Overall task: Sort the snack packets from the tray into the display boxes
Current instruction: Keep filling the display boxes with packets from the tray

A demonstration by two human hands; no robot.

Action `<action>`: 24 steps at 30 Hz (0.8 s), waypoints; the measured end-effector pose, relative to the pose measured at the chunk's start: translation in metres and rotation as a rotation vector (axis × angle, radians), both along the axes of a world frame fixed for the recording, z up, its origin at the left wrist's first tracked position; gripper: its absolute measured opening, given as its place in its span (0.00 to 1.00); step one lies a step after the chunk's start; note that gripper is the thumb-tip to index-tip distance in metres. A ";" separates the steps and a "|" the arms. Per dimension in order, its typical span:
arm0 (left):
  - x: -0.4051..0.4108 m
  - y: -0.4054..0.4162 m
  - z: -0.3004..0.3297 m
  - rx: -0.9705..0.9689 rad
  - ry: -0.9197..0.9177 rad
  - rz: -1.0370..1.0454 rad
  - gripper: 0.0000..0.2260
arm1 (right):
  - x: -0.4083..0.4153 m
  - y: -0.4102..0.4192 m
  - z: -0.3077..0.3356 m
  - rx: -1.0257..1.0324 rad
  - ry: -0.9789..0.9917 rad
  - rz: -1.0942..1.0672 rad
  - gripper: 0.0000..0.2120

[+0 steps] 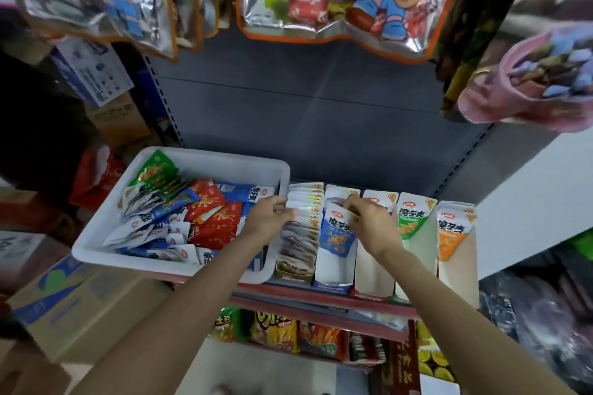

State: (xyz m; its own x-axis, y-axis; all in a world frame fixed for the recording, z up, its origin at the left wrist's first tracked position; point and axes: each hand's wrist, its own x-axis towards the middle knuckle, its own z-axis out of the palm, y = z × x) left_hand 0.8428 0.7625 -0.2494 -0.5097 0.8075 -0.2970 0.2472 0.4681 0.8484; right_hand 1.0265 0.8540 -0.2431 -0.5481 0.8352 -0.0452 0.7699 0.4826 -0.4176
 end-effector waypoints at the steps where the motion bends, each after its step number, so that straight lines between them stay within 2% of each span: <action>1: -0.001 0.000 0.000 0.004 -0.008 -0.004 0.24 | -0.001 0.001 0.001 0.040 -0.037 0.010 0.13; 4: -0.001 -0.001 -0.001 0.007 -0.006 -0.019 0.25 | -0.006 0.002 0.002 0.102 -0.074 0.033 0.12; 7: -0.001 -0.001 -0.004 0.011 0.008 -0.012 0.25 | -0.008 0.000 0.004 0.158 -0.146 0.016 0.15; 10: -0.001 -0.003 -0.003 0.014 0.024 -0.022 0.24 | -0.010 -0.008 0.005 0.389 -0.226 0.059 0.19; 12: -0.002 -0.005 -0.003 0.029 0.031 -0.024 0.22 | -0.009 -0.012 0.006 0.449 -0.187 0.063 0.19; 15: -0.010 -0.015 -0.004 0.062 0.029 -0.004 0.16 | -0.016 -0.015 0.011 0.356 -0.009 0.116 0.13; 18: -0.029 -0.035 -0.004 0.068 0.102 0.002 0.14 | -0.042 -0.028 0.019 0.283 0.162 0.203 0.12; 21: -0.061 -0.064 -0.008 0.003 0.309 -0.040 0.13 | -0.084 -0.050 0.027 0.176 0.225 0.295 0.13; 24: -0.102 -0.098 -0.016 -0.172 0.551 -0.108 0.14 | -0.131 -0.077 0.029 0.022 0.125 0.413 0.15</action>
